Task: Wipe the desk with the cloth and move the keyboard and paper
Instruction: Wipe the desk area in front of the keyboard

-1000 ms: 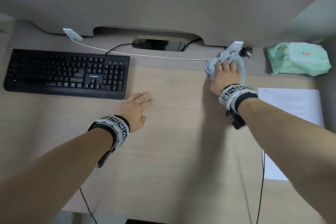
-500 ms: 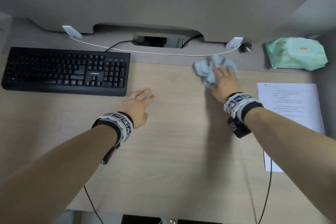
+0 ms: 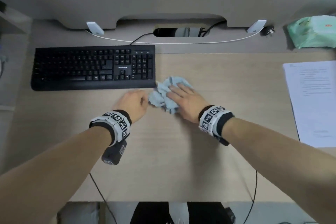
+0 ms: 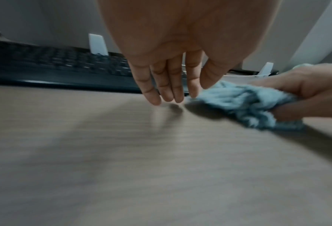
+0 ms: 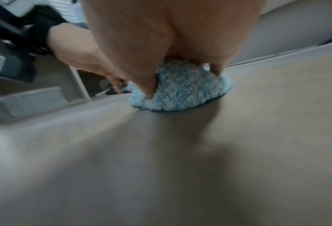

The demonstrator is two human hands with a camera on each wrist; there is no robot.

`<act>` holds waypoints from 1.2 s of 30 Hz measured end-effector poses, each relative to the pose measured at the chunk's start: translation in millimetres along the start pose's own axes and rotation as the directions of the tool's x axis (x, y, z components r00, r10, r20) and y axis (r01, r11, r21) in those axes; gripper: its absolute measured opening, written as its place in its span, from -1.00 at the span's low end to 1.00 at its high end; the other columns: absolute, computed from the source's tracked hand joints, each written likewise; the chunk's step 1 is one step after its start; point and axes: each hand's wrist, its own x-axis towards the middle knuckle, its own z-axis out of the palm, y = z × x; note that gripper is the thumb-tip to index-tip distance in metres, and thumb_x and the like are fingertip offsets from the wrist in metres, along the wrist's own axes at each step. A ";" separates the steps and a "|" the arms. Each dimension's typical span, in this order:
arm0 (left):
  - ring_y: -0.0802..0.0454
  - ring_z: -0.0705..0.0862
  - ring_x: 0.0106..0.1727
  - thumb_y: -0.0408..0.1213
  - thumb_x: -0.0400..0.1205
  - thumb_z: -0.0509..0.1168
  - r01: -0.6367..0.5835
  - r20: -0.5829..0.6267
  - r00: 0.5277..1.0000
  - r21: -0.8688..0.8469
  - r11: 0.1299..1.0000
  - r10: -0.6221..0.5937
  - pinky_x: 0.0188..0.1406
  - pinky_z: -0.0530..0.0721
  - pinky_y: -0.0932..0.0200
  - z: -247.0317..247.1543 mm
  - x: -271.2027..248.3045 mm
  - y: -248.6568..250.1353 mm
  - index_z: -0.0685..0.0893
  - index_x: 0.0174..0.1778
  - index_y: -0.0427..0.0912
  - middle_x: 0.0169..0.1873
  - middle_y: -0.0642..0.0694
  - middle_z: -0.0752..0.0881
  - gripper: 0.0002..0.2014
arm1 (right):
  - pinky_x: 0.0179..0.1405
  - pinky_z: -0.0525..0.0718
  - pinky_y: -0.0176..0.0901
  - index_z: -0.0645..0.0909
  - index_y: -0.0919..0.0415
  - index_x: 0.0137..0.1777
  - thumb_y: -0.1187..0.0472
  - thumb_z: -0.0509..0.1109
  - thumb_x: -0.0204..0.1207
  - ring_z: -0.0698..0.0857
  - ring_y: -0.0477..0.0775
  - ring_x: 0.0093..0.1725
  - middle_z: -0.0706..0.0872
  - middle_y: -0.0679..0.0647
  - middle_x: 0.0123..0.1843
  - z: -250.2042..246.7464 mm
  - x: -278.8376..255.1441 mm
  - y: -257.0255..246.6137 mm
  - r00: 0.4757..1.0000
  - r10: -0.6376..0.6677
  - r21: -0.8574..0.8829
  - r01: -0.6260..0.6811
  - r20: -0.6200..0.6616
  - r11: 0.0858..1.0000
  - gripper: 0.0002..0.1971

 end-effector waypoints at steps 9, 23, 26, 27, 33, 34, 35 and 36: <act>-0.28 0.49 0.42 -0.15 0.61 0.25 0.210 0.040 0.975 0.144 0.967 -0.217 0.44 0.48 -0.15 -29.3 -6.2 -120.7 0.48 0.47 -0.27 0.43 -0.25 0.49 -0.49 | 0.69 0.02 0.30 0.17 0.08 0.67 0.00 0.31 0.59 0.07 0.40 0.70 0.15 0.15 0.73 -20.7 46.7 7.2 0.884 0.460 0.123 -0.449 -0.082 0.885 -0.32; -0.14 0.31 0.57 -0.03 0.61 0.16 0.059 0.151 0.982 0.332 0.941 -0.115 0.28 0.57 -0.12 -29.8 -15.9 -138.8 0.24 0.64 -0.04 0.59 -0.03 0.24 -0.37 | 0.69 0.03 0.30 0.07 0.02 0.71 0.04 0.29 0.59 -0.02 0.35 0.72 0.06 0.07 0.76 -42.3 104.5 -3.1 0.886 0.463 0.024 -0.464 0.022 0.886 -0.28; -0.14 0.34 0.54 -0.05 0.59 0.16 0.054 0.149 0.983 0.316 0.947 -0.105 0.23 0.60 -0.12 -32.6 -16.1 -140.3 0.27 0.62 -0.01 0.55 -0.03 0.27 -0.38 | 0.68 0.06 0.34 0.11 -0.01 0.70 -0.01 0.29 0.57 0.01 0.33 0.73 0.08 0.05 0.76 -11.1 62.7 -32.9 0.951 0.308 -0.021 -0.307 0.018 0.951 -0.28; -0.14 0.34 0.53 -0.06 0.58 0.17 0.055 0.155 0.982 0.306 0.950 -0.106 0.24 0.60 -0.12 -33.5 -15.9 -140.1 0.26 0.62 -0.01 0.55 -0.03 0.27 -0.37 | 0.68 0.06 0.34 0.12 -0.01 0.71 -0.02 0.31 0.57 0.02 0.33 0.73 0.08 0.04 0.76 -3.6 45.6 -35.0 0.960 0.280 -0.023 -0.280 0.014 0.960 -0.27; -0.16 0.39 0.49 -0.08 0.56 0.18 0.079 0.169 0.977 0.280 0.957 -0.131 0.24 0.63 -0.13 -32.3 -17.3 -133.9 0.29 0.57 -0.05 0.52 -0.07 0.26 -0.39 | 0.62 0.23 0.30 0.15 0.01 0.69 0.05 0.34 0.56 0.12 0.36 0.68 0.16 0.10 0.73 -13.7 21.6 -4.8 0.792 0.610 0.049 -0.608 -0.035 0.792 -0.28; -0.15 0.39 0.50 -0.08 0.56 0.19 0.081 0.174 0.976 0.278 0.957 -0.133 0.26 0.62 -0.12 -32.0 -17.6 -134.1 0.28 0.59 -0.04 0.52 -0.06 0.25 -0.38 | 0.58 0.29 0.30 0.16 0.03 0.67 0.05 0.34 0.55 0.17 0.39 0.64 0.19 0.15 0.69 -14.9 25.0 -17.4 0.758 0.652 0.041 -0.651 -0.034 0.758 -0.29; -0.14 0.38 0.51 -0.08 0.57 0.19 0.083 0.175 0.975 0.279 0.957 -0.136 0.27 0.61 -0.10 -31.9 -17.6 -135.1 0.26 0.61 -0.03 0.54 -0.05 0.24 -0.36 | 0.51 0.35 0.30 0.18 0.04 0.64 0.03 0.34 0.54 0.22 0.40 0.59 0.23 0.20 0.64 -12.9 28.2 -34.7 0.759 0.650 0.012 -0.650 -0.036 0.760 -0.31; -0.14 0.38 0.51 -0.07 0.57 0.19 0.085 0.178 0.974 0.283 0.955 -0.139 0.27 0.60 -0.09 -32.4 -17.7 -135.2 0.24 0.63 -0.02 0.55 -0.03 0.23 -0.35 | 0.46 0.39 0.32 0.22 0.04 0.61 0.00 0.35 0.53 0.27 0.39 0.55 0.26 0.22 0.60 -9.0 28.7 -56.8 0.796 0.604 -0.005 -0.604 -0.037 0.797 -0.33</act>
